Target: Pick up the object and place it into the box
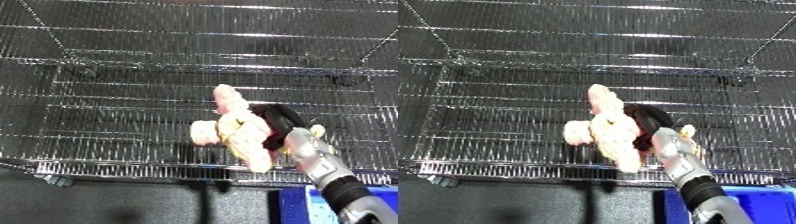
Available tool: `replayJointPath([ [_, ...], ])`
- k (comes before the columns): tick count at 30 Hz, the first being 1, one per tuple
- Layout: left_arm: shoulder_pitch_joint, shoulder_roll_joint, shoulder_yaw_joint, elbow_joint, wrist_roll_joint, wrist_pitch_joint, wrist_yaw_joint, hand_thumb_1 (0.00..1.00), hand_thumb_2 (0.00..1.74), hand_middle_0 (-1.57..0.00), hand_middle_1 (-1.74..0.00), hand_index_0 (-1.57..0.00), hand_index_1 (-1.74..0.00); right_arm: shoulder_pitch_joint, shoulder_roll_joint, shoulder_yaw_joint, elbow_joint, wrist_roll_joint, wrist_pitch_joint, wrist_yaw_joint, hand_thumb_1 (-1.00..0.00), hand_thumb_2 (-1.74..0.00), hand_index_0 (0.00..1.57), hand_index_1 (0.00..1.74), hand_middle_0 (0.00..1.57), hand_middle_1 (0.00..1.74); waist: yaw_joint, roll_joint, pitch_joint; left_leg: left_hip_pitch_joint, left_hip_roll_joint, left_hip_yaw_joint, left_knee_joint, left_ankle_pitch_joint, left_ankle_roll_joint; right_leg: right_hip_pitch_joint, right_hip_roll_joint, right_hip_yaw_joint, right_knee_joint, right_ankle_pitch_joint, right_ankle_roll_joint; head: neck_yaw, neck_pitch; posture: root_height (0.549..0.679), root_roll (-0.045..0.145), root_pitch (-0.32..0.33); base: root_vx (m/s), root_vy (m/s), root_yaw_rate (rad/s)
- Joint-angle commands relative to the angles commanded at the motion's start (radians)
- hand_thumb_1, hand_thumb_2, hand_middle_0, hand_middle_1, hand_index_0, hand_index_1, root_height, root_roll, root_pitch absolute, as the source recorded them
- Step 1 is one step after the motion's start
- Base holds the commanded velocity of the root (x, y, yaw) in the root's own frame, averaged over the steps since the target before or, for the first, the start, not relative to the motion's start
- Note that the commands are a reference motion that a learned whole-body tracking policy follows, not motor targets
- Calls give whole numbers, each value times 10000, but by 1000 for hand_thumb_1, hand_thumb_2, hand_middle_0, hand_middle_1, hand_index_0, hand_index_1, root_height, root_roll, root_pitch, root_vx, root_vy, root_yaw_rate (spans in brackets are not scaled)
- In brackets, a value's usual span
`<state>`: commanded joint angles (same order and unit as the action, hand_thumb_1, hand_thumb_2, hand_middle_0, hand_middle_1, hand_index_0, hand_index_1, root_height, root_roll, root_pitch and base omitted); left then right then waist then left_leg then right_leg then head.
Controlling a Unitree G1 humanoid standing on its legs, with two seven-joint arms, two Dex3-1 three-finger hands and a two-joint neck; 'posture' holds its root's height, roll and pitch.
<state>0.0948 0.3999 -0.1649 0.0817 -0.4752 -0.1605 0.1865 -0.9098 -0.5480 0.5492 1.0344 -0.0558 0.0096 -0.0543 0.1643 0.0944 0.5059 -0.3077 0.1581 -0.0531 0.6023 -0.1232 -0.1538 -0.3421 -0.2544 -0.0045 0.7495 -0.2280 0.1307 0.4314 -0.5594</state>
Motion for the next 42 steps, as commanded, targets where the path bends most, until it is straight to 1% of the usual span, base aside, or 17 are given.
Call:
replayJointPath([
  [4,9,-13,62,79,18,52,4,1000,1740,-1570,-1740,-1570,-1740,257,-345,-190,-869,72,-105,-168,-1000,-1740,1570,1740,1570,1740,-119,-84,-76,131,33,35,-93,12,6,111,15,3,-52,-9,-3,-61,49,631,40,-123,-9,-5,-32],
  [9,104,-55,245,220,45,121,8,1000,1740,-1570,-1740,-1570,-1740,1114,-1075,-730,-2855,88,-262,-346,-1000,-1740,1570,1740,1570,1740,-387,-204,-182,370,91,129,-226,3,24,292,25,20,-129,-26,3,-194,102,632,42,-134,-3,-8,-54],
  [12,211,-114,419,286,91,163,17,1000,1740,-1570,-1740,-1570,-1740,1973,-1560,-1419,-4298,152,-365,-455,-1000,-1740,1570,1740,1570,1740,-599,-250,-254,554,137,210,-282,-23,45,421,33,57,-152,-54,-6,-292,38,632,44,-144,-3,-11,-91],
  [16,364,-187,635,339,207,230,-13,1000,1740,-1570,-1740,-1570,-1740,3081,-2175,-2343,-5938,-146,-441,-559,-1000,-1740,1570,1740,1570,1740,-869,-276,-398,781,184,291,-349,-36,71,611,37,92,-213,-90,-38,-368,-154,633,47,-157,8,-20,-73],
  [19,407,-264,778,320,289,284,-40,1000,1740,-1570,-1740,-1570,-1740,3904,-2335,-3122,-6873,-335,-456,-667,-1000,-1740,1570,1740,1570,1740,-1044,-265,-499,924,207,334,-406,-31,79,753,34,105,-260,-139,-57,-296,-188,633,49,-166,15,-28,-41],
  [24,420,-407,960,296,340,367,-40,1000,1740,-1570,-1740,-1570,-1740,5247,-2138,-4499,-7998,-277,-527,-938,-1000,-1740,1570,1740,1570,1740,-1312,-213,-659,1146,233,413,-482,-40,89,960,51,150,-347,-192,-67,115,-256,634,52,-180,6,-28,-50],
  [29,450,-507,898,279,435,500,-101,1000,1740,-1570,-1740,-1570,-1740,6389,-1838,-5760,-8837,-153,-637,-1243,-1000,-1740,1570,1740,1570,1740,-1656,-90,-815,1339,236,488,-515,-81,94,1184,61,189,-440,-230,-91,991,-259,635,55,-193,3,-17,-47],
  [30,462,-518,893,256,447,520,-109,1000,1740,-1570,-1740,-1570,-1740,6599,-1770,-6001,-8964,-122,-661,-1322,-1000,-1740,1570,1740,1570,1740,-1735,-64,-845,1362,231,506,-507,-98,96,1214,66,202,-457,-233,-93,1465,-218,635,55,-194,3,-5,-53],
  [32,498,-548,904,203,461,552,-115,1000,1740,-1570,-1740,-1570,-1740,7020,-1615,-6480,-9185,-45,-722,-1486,-1000,-1740,1570,1740,1570,1740,-1897,-15,-913,1400,221,537,-467,-146,102,1279,67,228,-494,-240,-97,1864,-275,636,57,-198,9,-1,-50],
  [35,520,-611,862,147,469,608,-121,1000,1740,-1570,-1740,-1570,-1740,7726,-1291,-7273,-9437,152,-831,-1780,-1000,-1740,1570,1740,1570,1740,-2169,53,-1027,1496,218,589,-399,-250,108,1412,82,268,-574,-257,-96,2680,-730,637,58,-204,12,7,-59],
  [38,506,-675,765,205,481,668,-118,1000,1740,-1570,-1740,-1570,-1740,8358,-931,-7943,-9559,355,-925,-2032,-1000,-1740,1570,1740,1570,1740,-2377,84,-1122,1618,235,638,-340,-359,117,1545,130,307,-669,-265,-103,3256,-1020,638,58,-209,10,8,-98],
  [42,501,-752,688,333,491,710,-128,1000,1740,-1570,-1740,-1570,-1740,8983,-453,-8586,-9610,664,-1078,-2307,-1000,-1740,1570,1740,1570,1740,-2615,81,-1237,1733,283,693,-276,-467,132,1663,192,340,-775,-266,-115,3976,-1049,639,59,-212,14,1,-102],
])
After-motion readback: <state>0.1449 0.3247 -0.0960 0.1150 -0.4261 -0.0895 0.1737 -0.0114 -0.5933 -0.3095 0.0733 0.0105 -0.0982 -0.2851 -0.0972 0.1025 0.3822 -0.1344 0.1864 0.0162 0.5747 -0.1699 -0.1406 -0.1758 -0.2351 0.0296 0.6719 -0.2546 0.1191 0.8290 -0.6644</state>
